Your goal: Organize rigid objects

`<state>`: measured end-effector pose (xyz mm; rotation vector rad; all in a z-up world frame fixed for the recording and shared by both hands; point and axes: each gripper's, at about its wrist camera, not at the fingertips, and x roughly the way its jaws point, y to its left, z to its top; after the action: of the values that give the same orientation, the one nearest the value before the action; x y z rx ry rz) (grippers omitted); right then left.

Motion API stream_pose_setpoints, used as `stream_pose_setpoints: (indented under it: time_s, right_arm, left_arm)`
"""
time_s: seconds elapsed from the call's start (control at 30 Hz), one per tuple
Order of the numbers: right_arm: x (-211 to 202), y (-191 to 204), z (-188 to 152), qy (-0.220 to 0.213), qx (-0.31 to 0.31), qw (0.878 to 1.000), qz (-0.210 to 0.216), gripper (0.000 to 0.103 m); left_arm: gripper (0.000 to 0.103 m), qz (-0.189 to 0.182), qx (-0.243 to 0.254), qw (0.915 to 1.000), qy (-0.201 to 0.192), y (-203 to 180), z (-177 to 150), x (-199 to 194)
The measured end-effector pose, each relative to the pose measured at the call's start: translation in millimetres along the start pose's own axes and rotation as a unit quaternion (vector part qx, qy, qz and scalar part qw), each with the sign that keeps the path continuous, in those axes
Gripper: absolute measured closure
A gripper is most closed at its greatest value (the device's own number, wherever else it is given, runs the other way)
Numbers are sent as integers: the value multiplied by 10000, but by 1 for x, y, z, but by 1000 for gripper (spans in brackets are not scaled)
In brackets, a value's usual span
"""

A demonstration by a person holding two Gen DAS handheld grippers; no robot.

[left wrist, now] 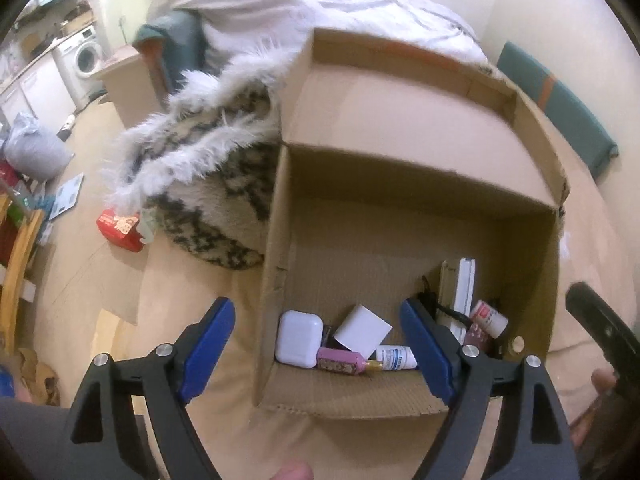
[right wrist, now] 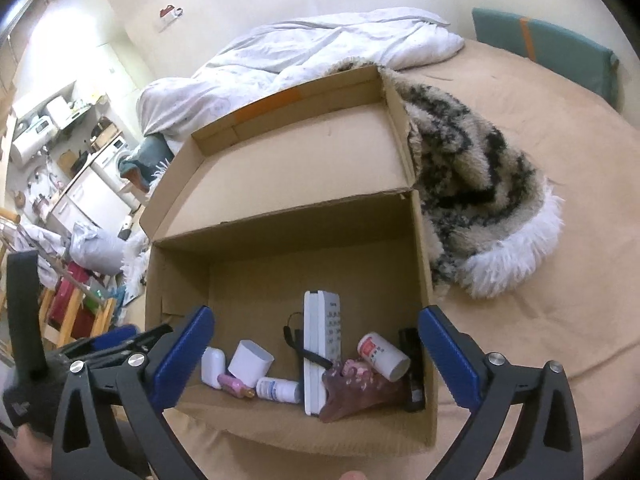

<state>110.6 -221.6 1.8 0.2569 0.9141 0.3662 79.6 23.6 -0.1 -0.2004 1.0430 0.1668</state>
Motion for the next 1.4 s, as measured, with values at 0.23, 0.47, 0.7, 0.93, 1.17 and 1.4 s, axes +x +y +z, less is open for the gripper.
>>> stream_pose_setpoints:
  time_s: [0.23, 0.47, 0.7, 0.93, 1.17, 1.4]
  right_arm:
    - [-51, 15, -9, -662, -240, 9973, -183, 0]
    - [-72, 28, -32, -702, -607, 9952, -311, 0]
    - [-57, 27, -62, -560, -840, 9937, -490, 0]
    - [-46, 31, -62, -505, -875, 9938, -467, 0]
    - [-47, 35, -62, -572, -982, 9920, -549, 0]
    - [-47, 31, -60, -560, -841, 9935, -522, 0]
  left_arm:
    - [13, 87, 196, 9985, -499, 6, -15, -45]
    - [6, 266, 547, 9927, -1040, 8, -47, -74]
    - [3, 227, 262, 9956, -869, 20, -59, -53]
    - [0, 281, 145, 9941, -1033, 26, -58, -50]
    - [0, 247, 113, 9958, -880, 26, -58, -44]
    - [0, 216, 262, 9953, -905, 20, -60, -46]
